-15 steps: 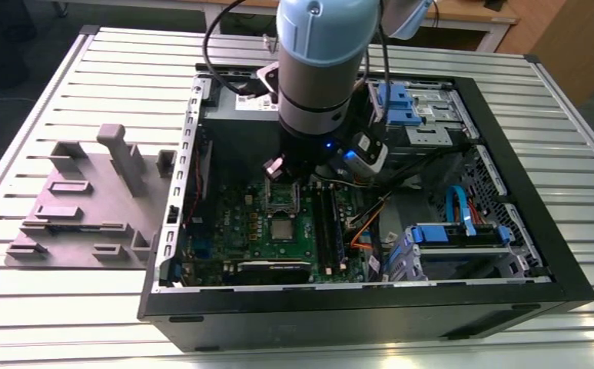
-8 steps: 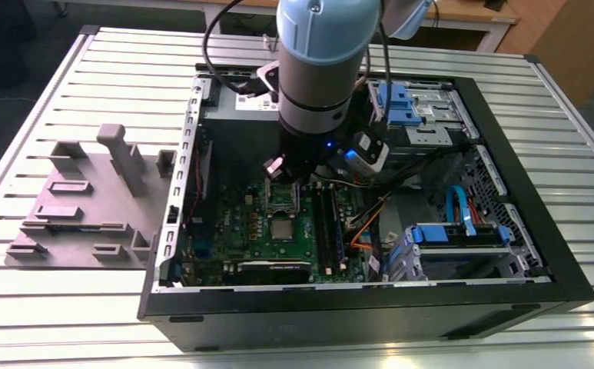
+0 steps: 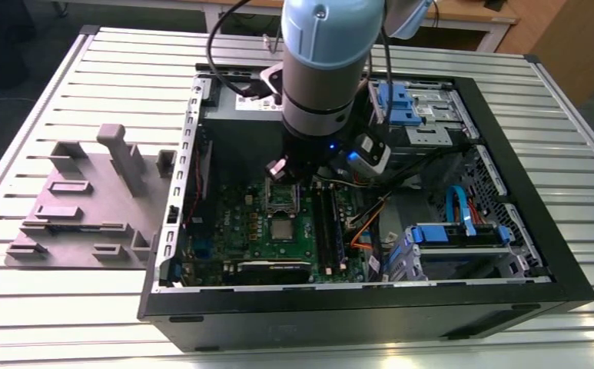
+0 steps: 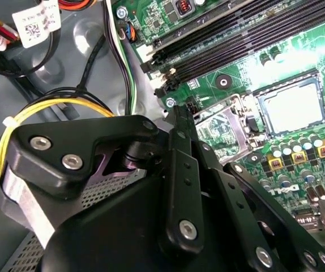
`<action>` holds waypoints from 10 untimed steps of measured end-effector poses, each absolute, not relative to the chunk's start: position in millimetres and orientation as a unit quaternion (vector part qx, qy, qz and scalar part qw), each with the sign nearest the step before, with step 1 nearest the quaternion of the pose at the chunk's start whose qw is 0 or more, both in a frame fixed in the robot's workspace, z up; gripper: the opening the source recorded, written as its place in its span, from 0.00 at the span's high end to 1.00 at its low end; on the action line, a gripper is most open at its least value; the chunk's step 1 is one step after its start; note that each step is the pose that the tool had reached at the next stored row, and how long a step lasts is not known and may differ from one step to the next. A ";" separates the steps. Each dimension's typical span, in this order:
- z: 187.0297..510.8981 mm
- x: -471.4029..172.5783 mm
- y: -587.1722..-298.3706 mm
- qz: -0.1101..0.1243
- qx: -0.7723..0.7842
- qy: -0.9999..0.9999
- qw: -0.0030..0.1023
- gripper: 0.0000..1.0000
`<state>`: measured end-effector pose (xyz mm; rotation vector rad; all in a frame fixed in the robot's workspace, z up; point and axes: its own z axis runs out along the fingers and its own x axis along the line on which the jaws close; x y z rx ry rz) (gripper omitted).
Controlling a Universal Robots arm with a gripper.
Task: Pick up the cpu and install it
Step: 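Close the cpu cover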
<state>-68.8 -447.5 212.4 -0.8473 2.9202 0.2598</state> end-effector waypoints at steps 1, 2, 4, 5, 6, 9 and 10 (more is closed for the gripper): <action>210.9 -68.8 -447.3 0.085 -0.277 0.956 0.045 0.90; 209.1 -68.8 -447.2 0.085 -0.277 0.956 0.045 0.90; 206.3 -68.7 -446.9 0.085 -0.277 0.956 0.045 0.90; 205.5 -68.8 -446.7 0.085 -0.277 0.956 0.045 0.90; 204.8 -68.8 -446.4 0.085 -0.277 0.956 0.045 0.90; 203.2 -69.7 -446.1 0.085 -0.277 0.956 0.045 0.90; 203.2 -70.1 -446.1 0.085 -0.277 0.956 0.045 0.90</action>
